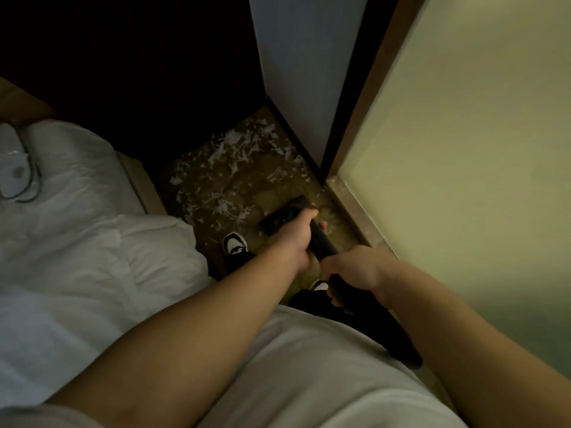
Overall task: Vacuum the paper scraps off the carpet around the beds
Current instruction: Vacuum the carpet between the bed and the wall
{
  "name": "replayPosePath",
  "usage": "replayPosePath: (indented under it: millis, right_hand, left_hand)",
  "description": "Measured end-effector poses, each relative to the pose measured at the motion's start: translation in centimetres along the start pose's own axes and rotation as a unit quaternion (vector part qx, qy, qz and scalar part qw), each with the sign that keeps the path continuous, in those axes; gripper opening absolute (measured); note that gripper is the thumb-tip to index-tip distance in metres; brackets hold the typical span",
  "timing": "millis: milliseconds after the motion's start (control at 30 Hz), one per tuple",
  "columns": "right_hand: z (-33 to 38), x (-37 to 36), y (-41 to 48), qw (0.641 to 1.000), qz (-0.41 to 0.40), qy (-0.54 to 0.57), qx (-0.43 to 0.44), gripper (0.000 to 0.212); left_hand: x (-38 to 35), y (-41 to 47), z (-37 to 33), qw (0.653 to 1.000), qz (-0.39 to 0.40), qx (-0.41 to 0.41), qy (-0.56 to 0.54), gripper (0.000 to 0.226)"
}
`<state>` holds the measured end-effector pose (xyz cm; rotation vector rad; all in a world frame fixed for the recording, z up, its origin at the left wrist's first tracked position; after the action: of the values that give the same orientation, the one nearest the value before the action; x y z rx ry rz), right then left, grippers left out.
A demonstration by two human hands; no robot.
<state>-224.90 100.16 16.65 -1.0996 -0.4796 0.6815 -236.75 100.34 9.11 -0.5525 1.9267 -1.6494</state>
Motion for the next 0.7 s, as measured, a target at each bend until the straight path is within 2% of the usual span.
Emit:
replayPosePath:
  millis: [233, 367, 500, 700]
  right_hand:
    - [-3.3, 2.6, -2.0, 1.0, -0.018, 0.016, -0.018, 0.015]
    - [-2.5, 1.8, -1.7, 1.0, -0.012, -0.006, -0.026, 0.017]
    - [0.0, -1.0, 0.0, 0.999, 0.009, -0.034, -0.03, 0.021]
    - [8.9, -8.2, 4.4, 0.994, 0.045, -0.099, 0.011, 0.015]
  left_hand:
    - [-3.8, -0.4, 3.9, 0.998, 0.038, 0.041, 0.003, 0.04]
    - [-2.6, -0.1, 3.4, 0.998, 0.037, 0.046, -0.009, 0.036]
    - [1.2, 0.4, 1.3, 0.997, 0.032, 0.049, -0.046, 0.029]
    - [10.8, 1.8, -6.6, 0.992, -0.031, 0.005, -0.125, 0.044]
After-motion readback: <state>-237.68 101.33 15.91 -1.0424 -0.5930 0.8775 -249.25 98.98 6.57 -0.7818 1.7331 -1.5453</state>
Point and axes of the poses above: each hand's wrist, its own y-axis towards the middle knuckle, its own x-axis out of the back of the hand, z = x × y, the point moved 10 cm from there along y, towards the middle knuckle, and after that the axes turned 8 degrees about x, right-handed, at the moved point
